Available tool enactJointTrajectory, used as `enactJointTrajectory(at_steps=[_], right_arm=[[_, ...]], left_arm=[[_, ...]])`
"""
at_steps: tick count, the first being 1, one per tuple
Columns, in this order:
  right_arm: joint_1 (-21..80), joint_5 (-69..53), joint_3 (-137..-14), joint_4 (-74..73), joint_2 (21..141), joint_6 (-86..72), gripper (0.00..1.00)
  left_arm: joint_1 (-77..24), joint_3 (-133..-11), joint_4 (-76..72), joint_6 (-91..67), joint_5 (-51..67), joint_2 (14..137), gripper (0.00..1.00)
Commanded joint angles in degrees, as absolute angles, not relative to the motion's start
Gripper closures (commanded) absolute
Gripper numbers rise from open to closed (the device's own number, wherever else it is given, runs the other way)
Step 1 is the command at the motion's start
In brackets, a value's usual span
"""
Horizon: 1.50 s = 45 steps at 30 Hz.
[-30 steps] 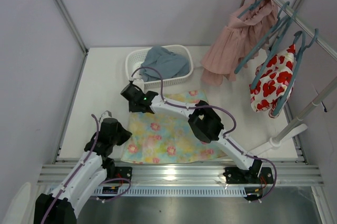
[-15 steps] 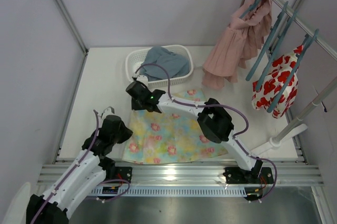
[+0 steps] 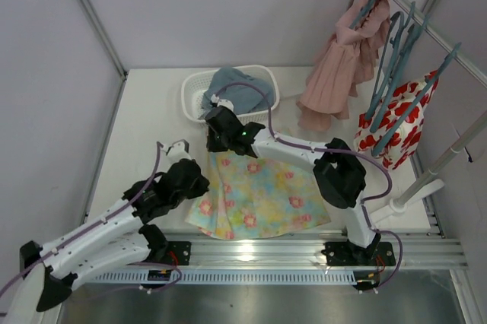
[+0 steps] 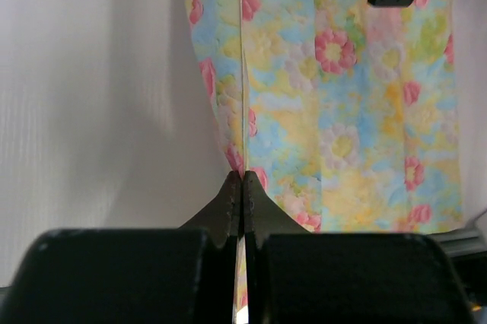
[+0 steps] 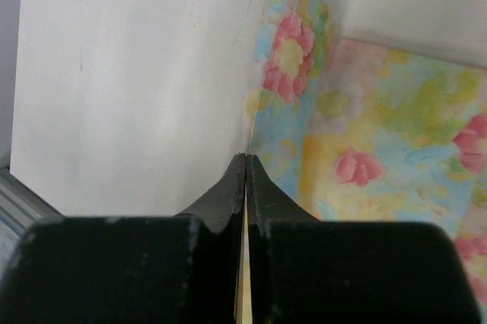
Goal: Place the skirt on the hanger
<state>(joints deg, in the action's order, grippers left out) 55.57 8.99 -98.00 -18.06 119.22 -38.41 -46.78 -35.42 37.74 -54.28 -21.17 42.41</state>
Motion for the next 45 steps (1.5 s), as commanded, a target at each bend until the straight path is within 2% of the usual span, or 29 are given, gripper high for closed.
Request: enactJointTrajectory(at_steps=[1, 6, 11, 18, 27, 31, 36, 45], right_arm=[[51.87, 7.65, -92.40, -13.99, 111.99, -35.25, 1.00], [48.26, 4.48, -84.39, -12.83, 104.69, -31.12, 1.00], [43.52, 3.17, -75.09, -11.96, 95.56, -28.04, 1.00], [36.92, -4.66, -67.25, -10.28, 89.75, -21.98, 1.00], [30.68, -5.97, -64.87, -14.68, 83.77, -13.54, 1.00], [25.50, -11.07, -63.90, -15.55, 82.53, -10.47, 1.00], [23.56, -10.37, -64.07, -17.31, 81.91, -7.47, 1.00], [19.95, -7.56, -63.02, -20.39, 81.56, -6.59, 1.00]], left_arm=[[-54.64, -41.12, 41.74, -62.29, -27.85, 49.11, 1.00], [-62.30, -49.91, 43.59, -68.02, -34.01, 59.49, 1.00], [-64.77, -55.97, 41.84, -70.66, -33.93, 69.68, 1.00], [-68.37, -64.68, 40.43, -77.86, -34.37, 80.57, 1.00], [-71.01, -80.76, 38.94, -78.75, -32.26, 97.62, 1.00], [-71.10, -84.63, 37.10, -78.23, -31.82, 101.06, 1.00], [-71.02, -90.42, 34.89, -75.50, -31.12, 104.67, 1.00], [-71.02, -91.67, 32.17, -75.15, -27.16, 109.07, 1.00]])
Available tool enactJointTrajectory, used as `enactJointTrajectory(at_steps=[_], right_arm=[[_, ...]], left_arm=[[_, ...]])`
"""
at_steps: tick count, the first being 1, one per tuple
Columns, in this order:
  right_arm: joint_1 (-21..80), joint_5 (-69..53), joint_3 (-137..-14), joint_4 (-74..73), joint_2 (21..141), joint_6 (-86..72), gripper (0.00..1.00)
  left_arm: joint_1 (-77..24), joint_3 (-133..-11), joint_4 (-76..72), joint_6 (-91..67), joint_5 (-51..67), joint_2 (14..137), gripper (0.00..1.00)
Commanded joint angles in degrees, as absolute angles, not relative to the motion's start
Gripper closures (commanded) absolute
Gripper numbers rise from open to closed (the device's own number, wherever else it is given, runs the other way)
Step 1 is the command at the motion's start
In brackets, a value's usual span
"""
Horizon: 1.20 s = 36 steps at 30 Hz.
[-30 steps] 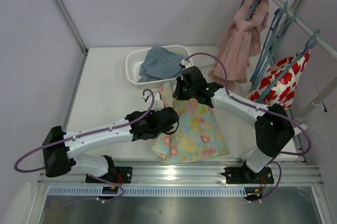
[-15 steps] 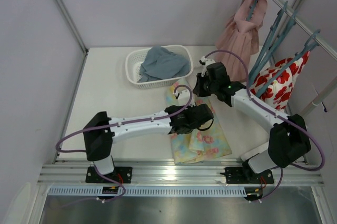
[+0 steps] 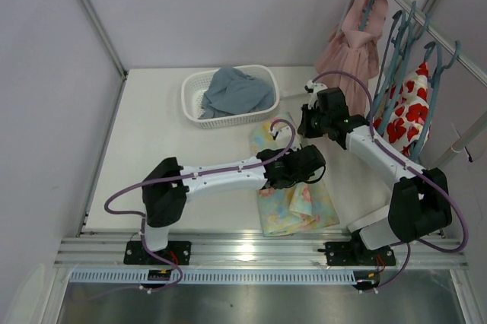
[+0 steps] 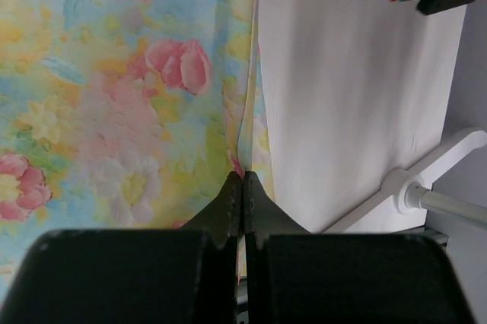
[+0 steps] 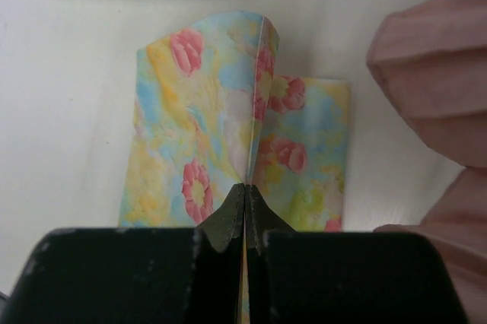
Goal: Place the skirt on the hanger
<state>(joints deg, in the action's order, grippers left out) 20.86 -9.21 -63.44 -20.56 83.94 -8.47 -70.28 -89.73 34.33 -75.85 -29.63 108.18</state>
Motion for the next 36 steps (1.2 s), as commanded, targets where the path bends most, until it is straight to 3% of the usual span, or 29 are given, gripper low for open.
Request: enactJointTrajectory(at_steps=[1, 17, 19, 20, 21, 22, 24, 25, 26, 35, 36], right_arm=[[19.86, -7.30, -62.67, -20.30, 81.56, -6.42, 1.00], [19.07, -1.14, -65.13, -23.90, 83.58, -3.25, 1.00], [18.55, -3.06, -66.35, -24.96, 83.85, -3.43, 1.00], [18.46, -3.69, -66.88, -25.74, 83.85, -3.69, 0.96], [18.37, -4.39, -67.41, -26.01, 83.59, -3.87, 0.84], [18.37, -5.26, -68.28, -26.28, 83.50, -3.87, 0.65], [18.37, -7.55, -69.17, -27.15, 82.80, -4.22, 0.54], [18.28, -8.43, -69.78, -27.25, 82.44, -4.31, 0.45], [18.28, -9.57, -70.13, -27.59, 82.18, -4.39, 0.43], [18.89, -15.72, -69.53, -26.55, 80.42, -7.82, 0.43], [19.24, -16.17, -69.09, -26.37, 80.33, -8.43, 0.44]], left_arm=[[-71.02, -91.76, 31.65, -75.15, -26.90, 109.25, 1.00], [-71.10, -95.53, 26.01, -70.85, -22.77, 115.39, 0.99], [-71.02, -98.77, 27.77, -69.01, -22.33, 116.45, 0.76], [-70.93, -100.09, 28.12, -66.38, -21.89, 116.80, 0.51], [-70.93, -100.63, 29.43, -65.57, -21.45, 116.72, 0.40], [-70.93, -100.90, 30.49, -65.31, -21.79, 116.37, 0.34], [-70.93, -99.41, 30.59, -64.17, -21.53, 113.23, 0.22], [-71.01, -98.45, 29.80, -63.55, -21.27, 111.72, 0.19], [-70.93, -94.52, 29.45, -62.33, -21.01, 110.14, 0.17], [-68.57, -68.14, 28.84, -63.35, -25.49, 84.84, 0.17], [-67.42, -60.81, 28.22, -64.41, -25.05, 82.73, 0.19]])
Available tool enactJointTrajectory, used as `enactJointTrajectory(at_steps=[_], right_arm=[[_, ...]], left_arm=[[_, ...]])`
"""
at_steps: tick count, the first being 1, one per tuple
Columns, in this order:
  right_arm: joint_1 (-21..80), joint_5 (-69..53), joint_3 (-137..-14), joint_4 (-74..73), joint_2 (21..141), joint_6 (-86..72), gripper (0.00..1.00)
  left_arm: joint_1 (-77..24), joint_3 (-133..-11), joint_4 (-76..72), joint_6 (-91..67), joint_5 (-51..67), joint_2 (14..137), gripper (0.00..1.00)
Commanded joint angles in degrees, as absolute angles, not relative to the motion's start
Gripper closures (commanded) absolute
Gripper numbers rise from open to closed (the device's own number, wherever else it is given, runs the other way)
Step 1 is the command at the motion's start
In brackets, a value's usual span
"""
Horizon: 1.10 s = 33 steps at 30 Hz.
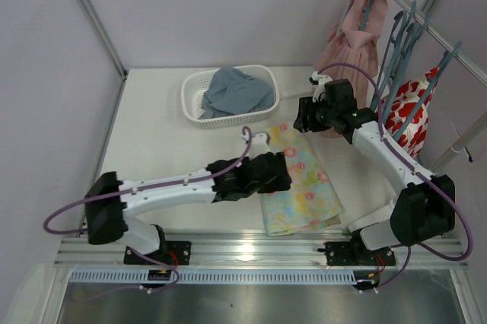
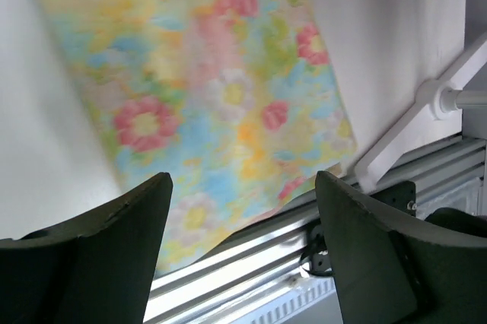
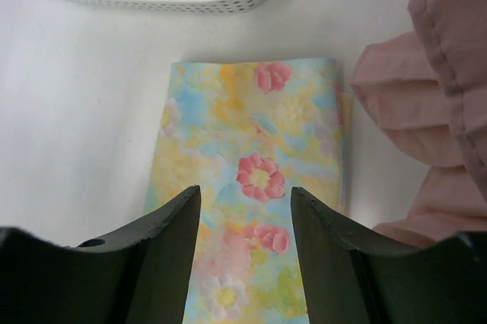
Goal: Place the skirt on the hanger
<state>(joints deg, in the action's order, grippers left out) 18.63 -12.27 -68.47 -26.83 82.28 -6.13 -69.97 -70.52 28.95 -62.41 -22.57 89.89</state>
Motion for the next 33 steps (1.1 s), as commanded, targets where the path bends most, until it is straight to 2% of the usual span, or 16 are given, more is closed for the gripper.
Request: enactJointTrajectory(at_steps=[1, 3, 6, 10, 13, 18, 21, 26, 33], right_arm=[[19.77, -16.08, -68.47, -25.93, 80.25, -9.13, 0.44], [22.23, -14.69, -66.45, -24.96, 79.89, -9.58, 0.44], [25.31, -9.51, -63.39, -24.26, 79.54, -11.42, 0.48], [26.19, -6.24, -57.42, -22.42, 78.05, -16.51, 0.51], [26.28, -5.62, -52.14, -20.75, 74.98, -19.68, 0.53], [27.94, -4.14, -47.47, -21.70, 69.97, -23.11, 0.55], [28.65, -3.52, -45.27, -23.29, 66.54, -23.81, 0.55], [28.83, -3.08, -42.72, -25.66, 61.71, -24.35, 0.54], [28.83, -3.43, -41.66, -27.07, 61.43, -24.87, 0.54]], left_arm=[[-66.11, -58.47, 26.91, -64.77, -24.27, 80.70, 0.20], [-63.03, -51.36, 23.48, -64.95, -23.73, 75.86, 0.23], [-58.90, -46.95, 17.96, -60.57, -21.64, 73.39, 0.23], [-52.39, -42.56, 8.63, -54.95, -14.07, 75.32, 0.26], [-50.98, -43.76, 2.65, -50.73, -11.43, 79.62, 0.28], [-51.06, -46.32, -3.42, -50.53, -4.32, 89.62, 0.30], [-52.29, -45.79, -5.01, -53.17, -2.46, 91.67, 0.30], [-57.65, -45.96, -2.74, -57.21, -6.66, 91.67, 0.27], [-64.33, -45.09, 5.53, -68.55, -13.80, 90.62, 0.23]])
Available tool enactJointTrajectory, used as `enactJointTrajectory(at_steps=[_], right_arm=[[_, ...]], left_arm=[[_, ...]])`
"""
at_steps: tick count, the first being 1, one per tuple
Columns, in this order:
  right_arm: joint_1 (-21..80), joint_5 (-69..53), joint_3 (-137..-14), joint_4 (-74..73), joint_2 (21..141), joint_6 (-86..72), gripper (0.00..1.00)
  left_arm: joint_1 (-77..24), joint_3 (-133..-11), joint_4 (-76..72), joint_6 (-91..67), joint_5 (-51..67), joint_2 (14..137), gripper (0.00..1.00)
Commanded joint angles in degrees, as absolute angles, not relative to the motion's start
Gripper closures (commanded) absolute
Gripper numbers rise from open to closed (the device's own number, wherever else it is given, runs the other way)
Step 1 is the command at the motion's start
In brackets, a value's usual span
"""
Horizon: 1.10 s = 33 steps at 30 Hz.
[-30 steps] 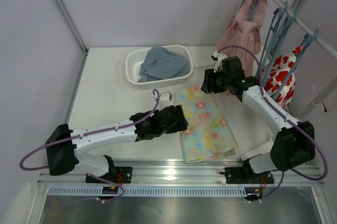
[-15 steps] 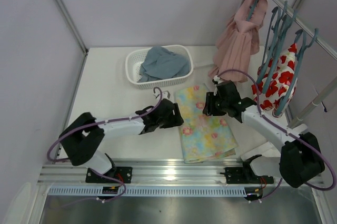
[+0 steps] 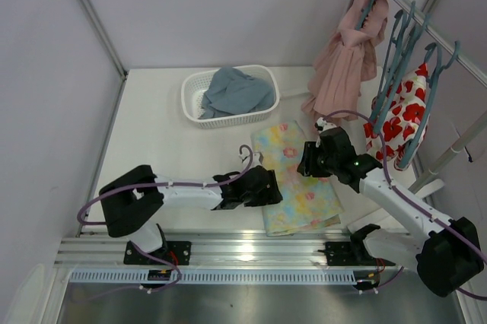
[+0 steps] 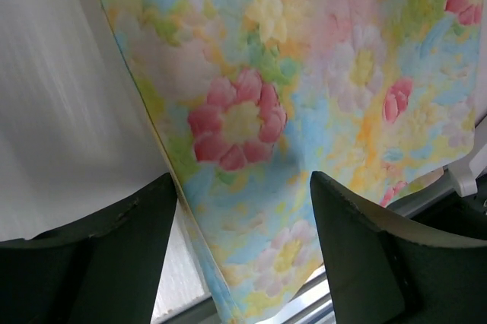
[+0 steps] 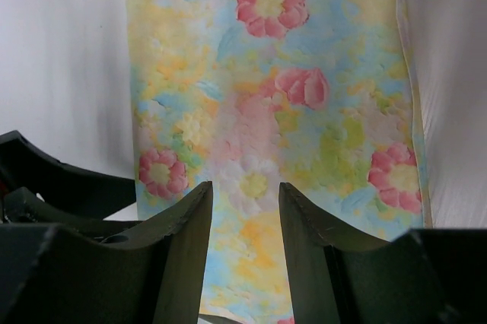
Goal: Place the skirt on the hanger
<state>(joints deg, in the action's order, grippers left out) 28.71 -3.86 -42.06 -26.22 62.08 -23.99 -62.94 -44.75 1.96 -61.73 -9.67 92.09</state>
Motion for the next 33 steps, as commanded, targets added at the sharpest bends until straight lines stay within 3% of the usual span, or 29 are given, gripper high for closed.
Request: enactJointTrajectory(at_steps=[1, 6, 7, 9, 13, 15, 23, 27, 30, 33], right_arm=[[28.83, -3.51, -41.57, -27.16, 61.35, -24.87, 0.54], [28.83, -3.96, -41.22, -26.72, 61.43, -24.52, 0.54], [28.83, -3.78, -41.22, -26.72, 61.61, -24.52, 0.54], [28.83, -3.60, -41.31, -26.98, 61.61, -24.61, 0.54], [28.83, -3.78, -41.22, -27.33, 60.82, -24.78, 0.53], [28.83, -3.96, -41.04, -27.51, 60.38, -25.05, 0.51], [29.97, -4.66, -40.25, -26.37, 60.55, -26.63, 0.49], [32.16, -3.26, -40.08, -24.70, 61.70, -28.30, 0.48], [33.66, -1.50, -39.90, -23.82, 62.23, -29.97, 0.47], [34.45, -0.79, -39.20, -23.29, 62.14, -31.02, 0.46]], left_arm=[[-64.77, -44.65, 5.97, -70.38, -14.06, 90.62, 0.24], [-65.92, -44.91, 6.33, -71.63, -15.64, 91.66, 0.36], [-66.09, -45.00, 6.76, -71.72, -15.99, 91.93, 0.46], [-66.09, -45.53, 7.64, -71.90, -16.87, 92.81, 0.55], [-65.66, -47.54, 12.63, -69.70, -18.54, 93.60, 0.89], [-65.22, -48.86, 14.93, -68.21, -18.72, 93.87, 0.99], [-58.63, -48.26, 24.69, -56.35, -18.29, 84.58, 1.00], [-49.52, -46.06, 27.24, -44.58, -12.94, 79.63, 1.00], [-44.84, -46.92, 28.30, -35.44, -8.88, 80.76, 1.00], [-43.77, -51.57, 33.73, -28.49, -12.82, 85.59, 1.00]])
